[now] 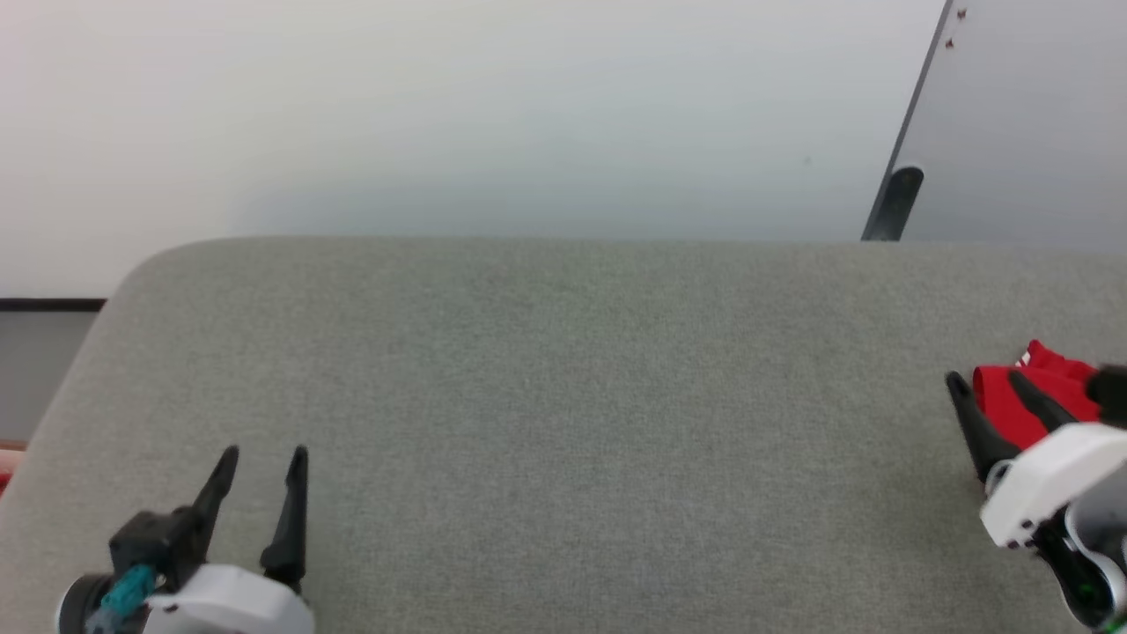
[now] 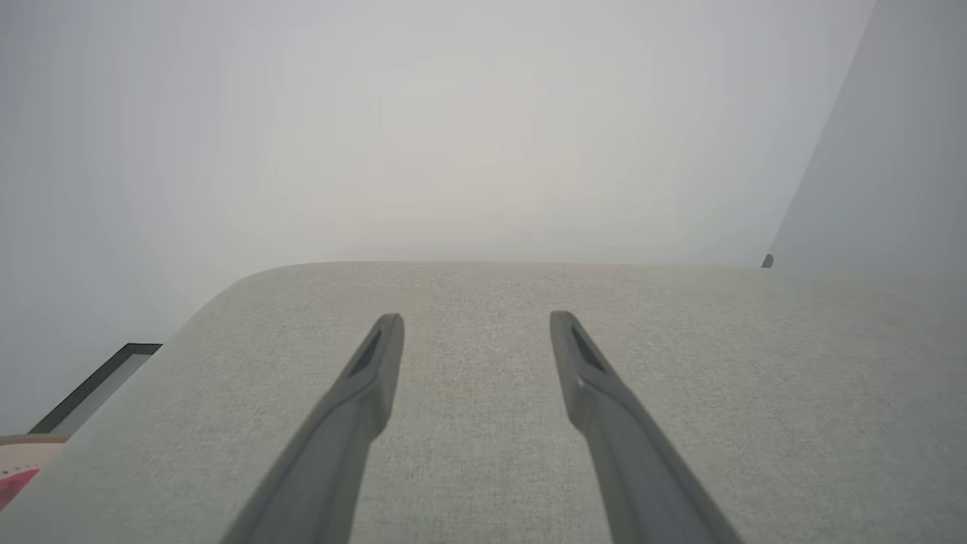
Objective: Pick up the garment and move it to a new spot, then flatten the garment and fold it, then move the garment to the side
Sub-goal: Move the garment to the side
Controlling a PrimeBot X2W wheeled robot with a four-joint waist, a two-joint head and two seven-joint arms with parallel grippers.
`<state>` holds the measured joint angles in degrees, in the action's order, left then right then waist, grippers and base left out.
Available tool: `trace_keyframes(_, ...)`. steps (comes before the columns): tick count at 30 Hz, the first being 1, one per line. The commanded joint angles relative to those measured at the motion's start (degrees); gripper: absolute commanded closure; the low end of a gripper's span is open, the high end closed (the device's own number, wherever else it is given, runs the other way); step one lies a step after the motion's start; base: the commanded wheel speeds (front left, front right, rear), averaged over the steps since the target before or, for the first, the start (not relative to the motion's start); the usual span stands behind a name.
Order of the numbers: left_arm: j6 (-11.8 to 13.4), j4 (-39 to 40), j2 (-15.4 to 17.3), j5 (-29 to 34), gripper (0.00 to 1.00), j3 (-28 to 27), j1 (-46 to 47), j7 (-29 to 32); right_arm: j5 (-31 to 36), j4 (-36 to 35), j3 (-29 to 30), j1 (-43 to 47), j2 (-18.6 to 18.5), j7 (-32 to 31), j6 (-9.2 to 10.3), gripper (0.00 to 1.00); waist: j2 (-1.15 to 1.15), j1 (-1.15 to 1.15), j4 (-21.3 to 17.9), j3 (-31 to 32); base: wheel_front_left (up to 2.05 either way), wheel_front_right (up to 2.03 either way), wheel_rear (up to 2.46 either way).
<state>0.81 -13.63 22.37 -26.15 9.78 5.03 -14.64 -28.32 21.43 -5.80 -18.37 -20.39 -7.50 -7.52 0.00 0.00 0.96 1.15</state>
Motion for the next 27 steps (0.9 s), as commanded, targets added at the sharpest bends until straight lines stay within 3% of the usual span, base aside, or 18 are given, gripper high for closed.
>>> trace_keyframes(1, 0.6, 0.0, 0.5, 0.5, 0.0, -0.3, -1.3, -0.3, -0.7, -1.5, 1.5, 2.2, 0.3, 0.6, 0.06, 0.0, 0.0, 0.0, 0.7, 1.4, 0.0, 0.0, 0.0)
trace_keyframes(14, 2.6, 4.6, 1.2, 0.0, 0.0, -2.1, -8.9, -0.4, 1.4, -14.6, 11.7, 14.1, 2.1, -1.8, 0.05, 0.0, 0.0, 0.0, 0.4, 2.0, 0.0, 0.0, 0.0)
trace_keyframes(27, 3.7, 8.4, 1.5, -0.3, 0.0, -2.1, -9.7, 0.3, 3.3, -19.6, 14.1, 16.4, 4.3, -5.0, 0.05, 0.0, 0.0, 0.0, 0.6, 1.7, 0.0, 0.0, 0.0)
